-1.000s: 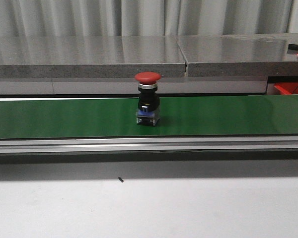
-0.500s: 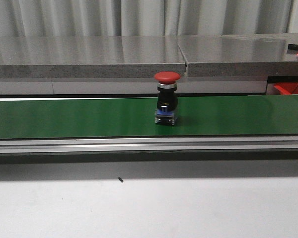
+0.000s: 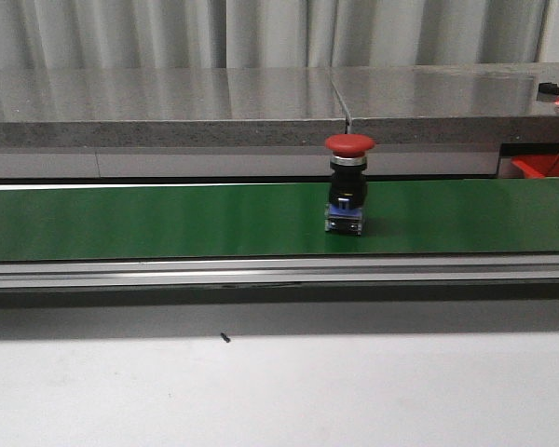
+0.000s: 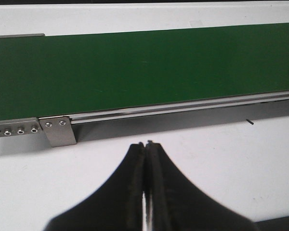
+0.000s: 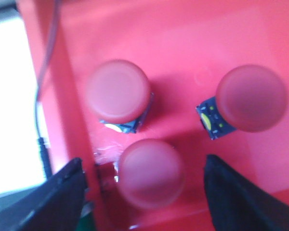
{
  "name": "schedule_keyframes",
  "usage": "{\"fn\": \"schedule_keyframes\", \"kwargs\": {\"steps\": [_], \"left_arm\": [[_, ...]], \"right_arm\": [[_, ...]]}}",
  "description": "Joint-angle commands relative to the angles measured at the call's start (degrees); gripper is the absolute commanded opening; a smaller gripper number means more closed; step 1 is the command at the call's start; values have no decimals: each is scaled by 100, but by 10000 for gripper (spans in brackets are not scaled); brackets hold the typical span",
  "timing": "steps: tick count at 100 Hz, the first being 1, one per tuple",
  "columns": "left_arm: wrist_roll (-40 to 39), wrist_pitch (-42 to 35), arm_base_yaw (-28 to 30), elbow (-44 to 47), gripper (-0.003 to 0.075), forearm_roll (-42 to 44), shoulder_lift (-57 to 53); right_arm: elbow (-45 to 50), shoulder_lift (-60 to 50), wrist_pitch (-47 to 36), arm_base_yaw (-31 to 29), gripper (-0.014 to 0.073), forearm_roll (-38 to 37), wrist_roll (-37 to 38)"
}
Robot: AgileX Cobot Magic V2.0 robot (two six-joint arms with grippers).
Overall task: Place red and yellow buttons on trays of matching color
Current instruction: 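Carry the red button to the red tray section and release it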
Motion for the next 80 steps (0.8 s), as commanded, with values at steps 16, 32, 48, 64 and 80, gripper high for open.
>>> {"fn": "schedule_keyframes", "kwargs": {"steps": [16,32,48,64,80], "left_arm": [[-58,-346,-55,-169,-20,-60,34],[-58,-346,-55,-169,-20,-60,34],[-58,-346,-55,-169,-20,-60,34],[-58,-346,-55,-169,-20,-60,34],[-58,-346,-55,-169,-20,-60,34]], "right_arm": [[793,-1577,-644,222,514,20,-54],[1189,-2290,-444,567,514,32,-54],[1214,-2729,333,1071,514,32,-88],[1208,-2888,1011,1718,514,134,-486],[1179,-2888,1708,2204,514,629,-567]]}}
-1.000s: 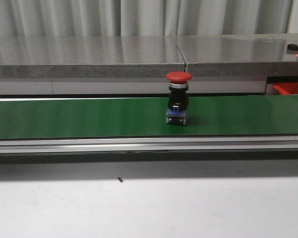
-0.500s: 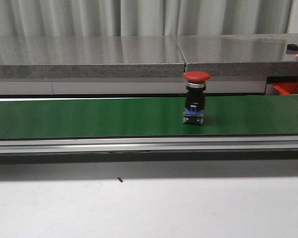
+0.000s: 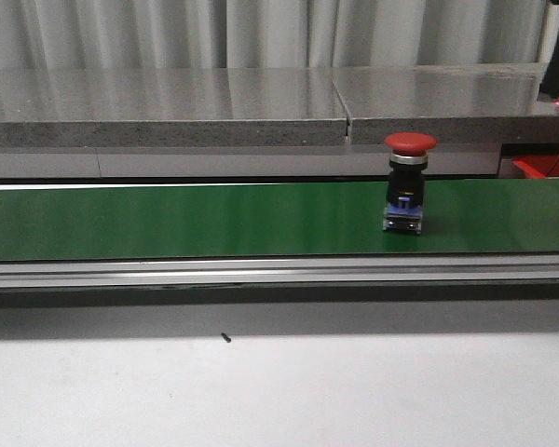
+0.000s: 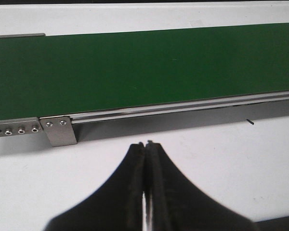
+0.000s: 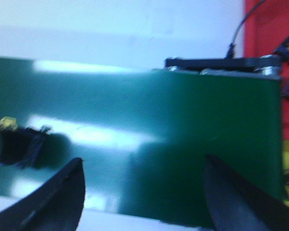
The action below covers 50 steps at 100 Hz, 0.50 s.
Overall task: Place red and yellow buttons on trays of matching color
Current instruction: 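Carry the red button to the red tray section and release it, then grasp the second red button at the belt's end with the right gripper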
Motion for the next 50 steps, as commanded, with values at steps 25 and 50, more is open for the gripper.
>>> {"fn": "schedule_keyframes", "kwargs": {"steps": [25,50], "left_arm": [[-58,-346,-55,-169,-20,-60,34],[-58,-346,-55,-169,-20,-60,34]], "right_arm": [[-162,-229,786,455,514,734,-102],[-174,102,712,515,514,980,-674]]}}
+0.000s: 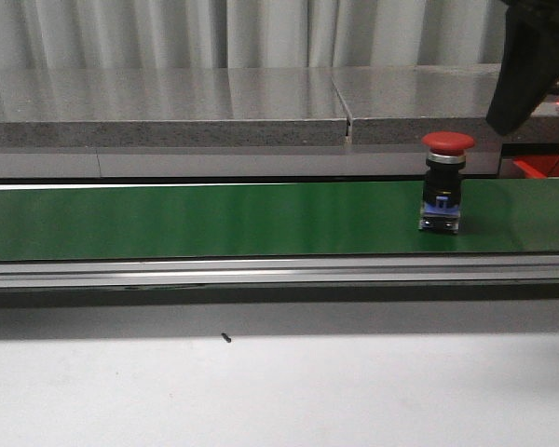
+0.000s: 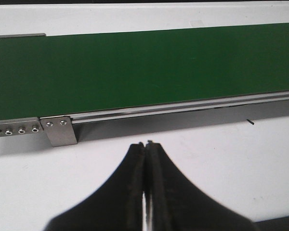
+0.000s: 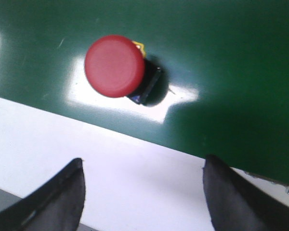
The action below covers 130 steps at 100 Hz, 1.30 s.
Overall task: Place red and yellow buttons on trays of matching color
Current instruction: 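Grasp the second red button at the belt's end with the right gripper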
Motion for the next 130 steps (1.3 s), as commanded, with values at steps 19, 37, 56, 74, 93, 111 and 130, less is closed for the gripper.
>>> {"fn": "schedule_keyframes", "kwargs": {"steps": [19,37,56,74,93,111,130], "left_arm": [[-58,-346,-55,-169,-20,-60,34],[-58,-346,-55,-169,-20,-60,34],[-58,-346,-55,-169,-20,-60,34],[-58,-346,-55,-169,-20,-60,34],[-58,-346,-55,-169,-20,-60,34],[-58,-346,-55,-169,-20,-60,34],[-58,-346,-55,-169,-20,-60,34]], "right_arm": [[-174,419,-850,-3,514,170,-260],[-174,702,-1309,-3,514,202,-260],[-174,804,-1691,-3,497,271,-260],[-174,804,-1737,-8,227,271,-260],[-174,623,-1791,-71,139,243,-260],[-330,258,-1604,-686,139,-51,-260],[-766,227,-1346,-1723,139,-153,-260]]}}
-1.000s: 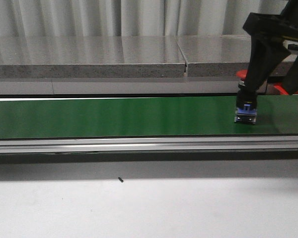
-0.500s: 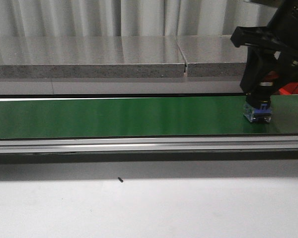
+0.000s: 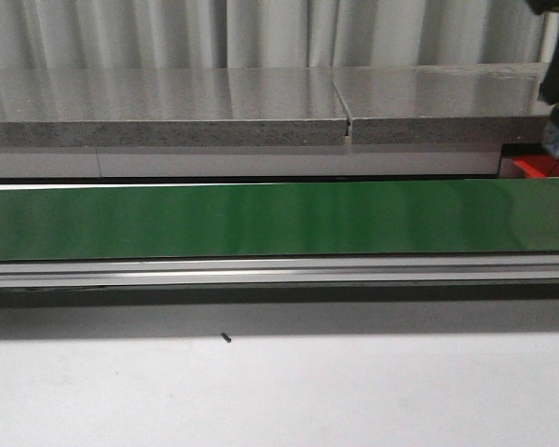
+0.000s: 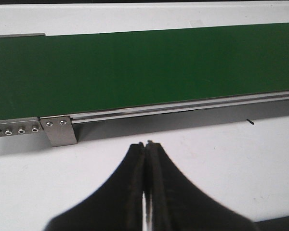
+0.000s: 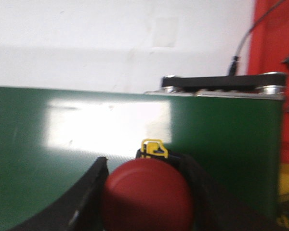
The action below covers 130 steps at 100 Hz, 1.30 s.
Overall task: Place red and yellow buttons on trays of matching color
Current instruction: 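Grasp the second red button at the belt's end with the right gripper, then carry the red button to the red tray section and release it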
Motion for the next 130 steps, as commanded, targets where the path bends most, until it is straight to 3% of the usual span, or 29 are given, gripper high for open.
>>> {"fn": "schedule_keyframes", "kwargs": {"steps": [1,21,49,130], "left_arm": [[-58,-346,-55,-169,-20,-60,34],[-58,-346,-55,-169,-20,-60,34],[-58,-346,-55,-169,-20,-60,34],[-58,-346,-55,-169,-20,-60,34]], "right_arm": [[-365,-260,-123,-482,139,-47,-66],[-448,-84,-504,-1353,139,-17,19],[-604,517,-845,-1976,139,-17,32],[-1795,2314,-998,-2181,139,-45,32]]}}
